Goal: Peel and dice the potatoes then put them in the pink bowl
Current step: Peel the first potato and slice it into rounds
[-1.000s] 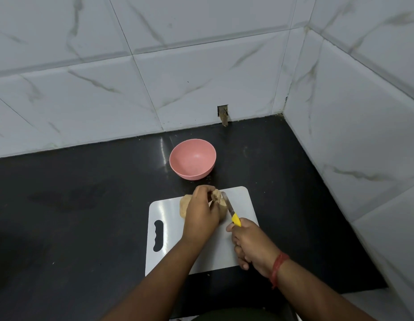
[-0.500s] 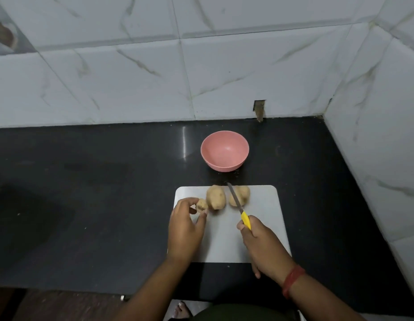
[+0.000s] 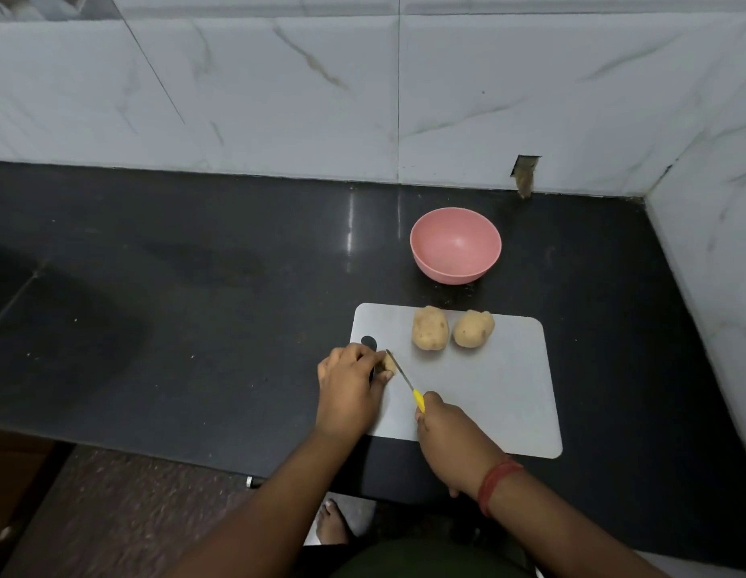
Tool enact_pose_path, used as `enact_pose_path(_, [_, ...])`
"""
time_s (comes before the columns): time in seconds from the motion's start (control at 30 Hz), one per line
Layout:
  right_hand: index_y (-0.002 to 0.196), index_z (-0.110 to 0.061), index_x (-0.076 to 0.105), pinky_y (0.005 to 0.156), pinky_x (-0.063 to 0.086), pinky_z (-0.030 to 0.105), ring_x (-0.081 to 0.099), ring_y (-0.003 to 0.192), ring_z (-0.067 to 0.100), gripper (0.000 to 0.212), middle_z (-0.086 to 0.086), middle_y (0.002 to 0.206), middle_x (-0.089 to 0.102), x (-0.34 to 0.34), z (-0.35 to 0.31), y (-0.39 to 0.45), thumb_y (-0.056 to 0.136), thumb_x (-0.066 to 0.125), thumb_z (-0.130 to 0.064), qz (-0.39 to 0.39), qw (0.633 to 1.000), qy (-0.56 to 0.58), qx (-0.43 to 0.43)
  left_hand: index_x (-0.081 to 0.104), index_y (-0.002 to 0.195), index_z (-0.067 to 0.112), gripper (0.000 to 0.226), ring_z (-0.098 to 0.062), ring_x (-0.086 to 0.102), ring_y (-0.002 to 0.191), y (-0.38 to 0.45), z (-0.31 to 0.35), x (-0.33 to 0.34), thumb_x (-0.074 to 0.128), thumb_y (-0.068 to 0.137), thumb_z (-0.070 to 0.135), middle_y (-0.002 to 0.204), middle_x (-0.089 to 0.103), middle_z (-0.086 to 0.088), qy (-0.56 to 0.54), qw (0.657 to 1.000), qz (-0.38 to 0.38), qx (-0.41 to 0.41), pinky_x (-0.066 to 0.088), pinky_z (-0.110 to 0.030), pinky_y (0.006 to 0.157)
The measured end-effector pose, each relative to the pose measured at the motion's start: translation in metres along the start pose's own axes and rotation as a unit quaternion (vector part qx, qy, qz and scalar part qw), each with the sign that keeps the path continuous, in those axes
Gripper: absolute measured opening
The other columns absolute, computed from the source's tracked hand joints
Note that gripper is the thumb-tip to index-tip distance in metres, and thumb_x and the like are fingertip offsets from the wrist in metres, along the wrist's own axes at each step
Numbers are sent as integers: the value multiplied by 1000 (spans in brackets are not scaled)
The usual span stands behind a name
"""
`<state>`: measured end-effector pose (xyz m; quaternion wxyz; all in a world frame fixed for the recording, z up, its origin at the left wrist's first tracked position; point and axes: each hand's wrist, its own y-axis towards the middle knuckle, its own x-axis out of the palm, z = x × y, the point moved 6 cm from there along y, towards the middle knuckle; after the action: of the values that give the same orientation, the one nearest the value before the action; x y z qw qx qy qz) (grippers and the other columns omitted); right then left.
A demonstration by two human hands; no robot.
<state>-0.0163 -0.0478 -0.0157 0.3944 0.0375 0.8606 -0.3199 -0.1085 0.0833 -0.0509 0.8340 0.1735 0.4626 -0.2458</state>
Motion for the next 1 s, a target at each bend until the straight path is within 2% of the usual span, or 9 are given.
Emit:
enact_pose_path(0.13, [97,-13,35,48,31,27,46,64,19,6,6,85,52,5,-2,3,103,32,-15,11,1000,-20,3,71,119,31,29,-13,46,103,2,0,3,68,92,42,100,59,14,-2,1000,-3,-16,25,-29,95])
enact_pose_path(0.33, [96,-15,31,44,21,23,35,53,10,7,-4,67,36,10,3,7,100,34,-10,33,998,-48,14,71,110,33,20,-13,49,102,4,2,3,67,92,41,100,65,14,-7,1000,-2,-17,25,-30,96])
enact_pose_path(0.43, [100,-13,35,44,20,24,34,53,10,6,-3,67,35,12,3,8,99,33,-8,34,997,-64,15,71,109,31,18,-14,51,102,3,0,3,68,92,37,101,65,13,-13,1000,3,-17,25,-30,96])
enact_pose_path(0.53, [110,-8,41,44,19,24,33,53,10,15,-2,69,40,11,4,8,98,33,-6,39,996,-81,17,71,108,30,19,-13,49,101,3,0,3,68,92,37,101,62,13,-10,1000,5,-17,22,-28,95])
enact_pose_path(0.6, [111,-7,40,45,21,26,37,56,16,16,6,83,55,9,3,8,98,32,-6,38,995,-91,16,72,108,30,19,-12,49,102,5,0,4,67,92,38,102,61,13,-4,1000,0,-21,22,-28,96])
enact_pose_path(0.67, [111,-7,40,51,26,30,41,63,21,16,12,96,60,8,1,8,97,32,-6,32,995,-94,18,72,107,29,18,-12,48,102,6,0,4,66,92,39,102,60,13,4,1000,-3,-19,24,-29,97])
enact_pose_path(0.87, [110,-6,41,47,23,29,35,55,14,18,7,84,54,6,-1,11,95,32,-3,16,995,-91,30,73,102,27,17,-13,48,98,6,2,2,67,91,39,99,58,12,20,1000,4,-11,22,-28,92])
enact_pose_path(0.93, [111,-5,42,50,27,29,35,55,10,18,0,73,42,4,-3,14,95,33,-2,9,995,-90,32,73,102,27,17,-13,48,97,6,3,2,67,91,39,99,58,12,26,1000,5,-9,22,-27,92])
enact_pose_path(1.0, [111,-5,42,59,33,30,37,56,11,18,3,80,50,2,-3,18,96,33,-3,4,996,-81,37,72,102,28,18,-13,49,97,7,4,1,66,91,40,99,58,12,38,999,4,-5,22,-28,91])
